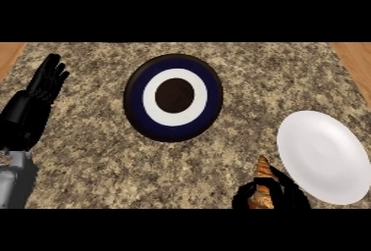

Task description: Pick the croissant from the plate and place it in the plate

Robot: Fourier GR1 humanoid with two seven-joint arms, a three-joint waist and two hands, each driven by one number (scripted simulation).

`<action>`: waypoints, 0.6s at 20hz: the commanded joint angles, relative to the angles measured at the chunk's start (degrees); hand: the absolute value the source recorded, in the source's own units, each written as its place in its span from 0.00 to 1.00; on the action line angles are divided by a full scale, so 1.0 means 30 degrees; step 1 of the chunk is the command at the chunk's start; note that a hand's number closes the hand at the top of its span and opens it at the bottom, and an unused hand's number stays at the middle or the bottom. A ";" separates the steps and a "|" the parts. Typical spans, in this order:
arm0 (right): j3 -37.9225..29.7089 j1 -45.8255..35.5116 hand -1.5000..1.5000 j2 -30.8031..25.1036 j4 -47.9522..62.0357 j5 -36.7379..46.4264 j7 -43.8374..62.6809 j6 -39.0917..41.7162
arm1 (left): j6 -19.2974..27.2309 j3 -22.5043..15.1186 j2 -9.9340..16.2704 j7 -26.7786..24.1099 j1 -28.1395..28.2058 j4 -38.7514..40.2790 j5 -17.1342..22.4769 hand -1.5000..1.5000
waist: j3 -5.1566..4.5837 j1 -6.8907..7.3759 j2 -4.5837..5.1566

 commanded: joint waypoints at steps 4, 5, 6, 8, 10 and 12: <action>0.2973 -0.3189 1.00 0.1258 -0.0341 0.0699 0.4100 0.1263 | 0.0188 -0.0672 -0.0447 0.0443 -0.0659 -0.0177 -0.0436 0.50 | 0.0051 0.0659 0.0205; 0.2508 -0.4086 1.00 0.1250 -0.0583 -0.0011 0.3782 0.2004 | -0.0078 -0.0777 -0.0557 0.0258 -0.0645 0.0021 -0.0264 0.50 | 0.0040 0.0782 0.0273; 0.2570 -0.4484 1.00 0.1246 -0.0732 -0.0018 0.3929 0.2328 | -0.0072 -0.0520 -0.0402 0.0428 -0.0807 -0.0027 -0.0119 0.50 | 0.0035 0.0845 0.0260; 0.2064 -0.5822 1.00 0.1252 0.0036 -0.0528 0.4394 0.2374 | -0.0114 -0.0586 -0.0408 0.0339 -0.0778 -0.0193 -0.0196 0.50 | 0.0042 0.1008 0.0289; 0.1114 -0.7848 1.00 0.1273 0.0359 -0.1897 0.4477 0.2501 | -0.0346 -0.0649 -0.0387 0.0239 -0.1180 0.0188 -0.0153 0.50 | 0.0039 0.1191 0.0406; 0.0748 -0.9408 1.00 0.1306 0.1376 -0.2950 0.5220 0.2400 | -0.0236 -0.0845 -0.0587 0.0183 -0.1198 0.0184 -0.0342 0.50 | 0.0046 0.1285 0.0412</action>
